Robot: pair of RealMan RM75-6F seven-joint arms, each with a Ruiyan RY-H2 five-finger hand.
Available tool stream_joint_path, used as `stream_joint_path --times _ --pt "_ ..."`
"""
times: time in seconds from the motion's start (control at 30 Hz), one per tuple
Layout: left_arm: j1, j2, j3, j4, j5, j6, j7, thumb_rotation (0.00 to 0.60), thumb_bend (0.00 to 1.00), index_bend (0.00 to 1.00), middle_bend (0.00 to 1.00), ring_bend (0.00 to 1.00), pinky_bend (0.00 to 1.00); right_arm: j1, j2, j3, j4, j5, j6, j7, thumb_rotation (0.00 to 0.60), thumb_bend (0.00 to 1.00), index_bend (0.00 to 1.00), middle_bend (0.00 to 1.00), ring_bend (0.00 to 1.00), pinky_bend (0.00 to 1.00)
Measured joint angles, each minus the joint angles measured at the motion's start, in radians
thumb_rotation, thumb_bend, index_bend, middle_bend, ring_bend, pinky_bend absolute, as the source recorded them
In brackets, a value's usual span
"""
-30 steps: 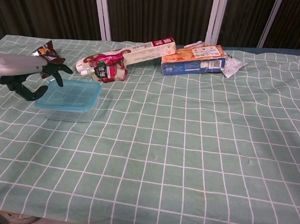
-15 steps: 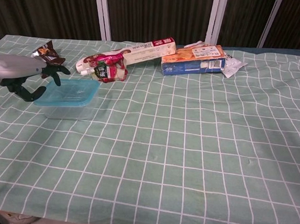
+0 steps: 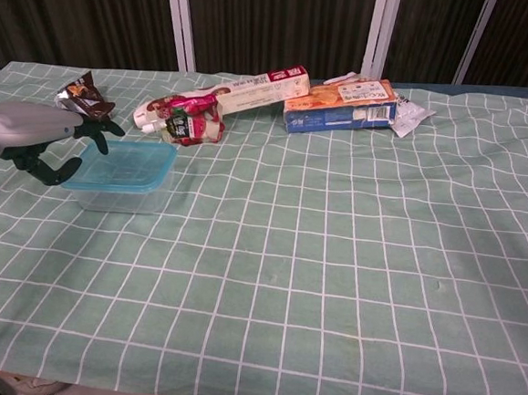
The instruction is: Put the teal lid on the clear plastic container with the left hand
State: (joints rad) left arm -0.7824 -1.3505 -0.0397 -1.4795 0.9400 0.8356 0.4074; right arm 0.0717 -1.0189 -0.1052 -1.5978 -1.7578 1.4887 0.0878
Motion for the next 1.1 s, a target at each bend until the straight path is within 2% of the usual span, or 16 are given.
stream_joint_path --times 0.83,0.87,1.0,1.1 --pt "0.006 -0.018 0.014 0.021 0.003 -0.025 0.004 0.600 0.68 0.00 0.21 0.02 0.03 0.004 -0.004 0.003 -0.006 0.007 -0.013 -0.017 0.600 0.19 0.04 0.11 0.00 0.00" --pt "0.007 -0.017 0.012 0.020 0.008 -0.019 0.003 0.600 0.66 0.00 0.19 0.02 0.03 0.003 -0.004 0.003 -0.006 0.007 -0.012 -0.016 0.600 0.19 0.04 0.11 0.00 0.00" --pt "0.019 -0.012 -0.006 0.007 0.065 0.044 -0.022 0.600 0.52 0.00 0.02 0.00 0.03 0.002 -0.003 0.004 -0.005 0.008 -0.007 -0.009 0.600 0.18 0.05 0.11 0.00 0.00" --pt "0.036 -0.004 -0.020 -0.009 0.141 0.124 -0.055 0.600 0.49 0.00 0.00 0.00 0.03 0.002 -0.002 0.004 -0.003 0.007 -0.006 -0.007 0.600 0.19 0.05 0.11 0.00 0.00"
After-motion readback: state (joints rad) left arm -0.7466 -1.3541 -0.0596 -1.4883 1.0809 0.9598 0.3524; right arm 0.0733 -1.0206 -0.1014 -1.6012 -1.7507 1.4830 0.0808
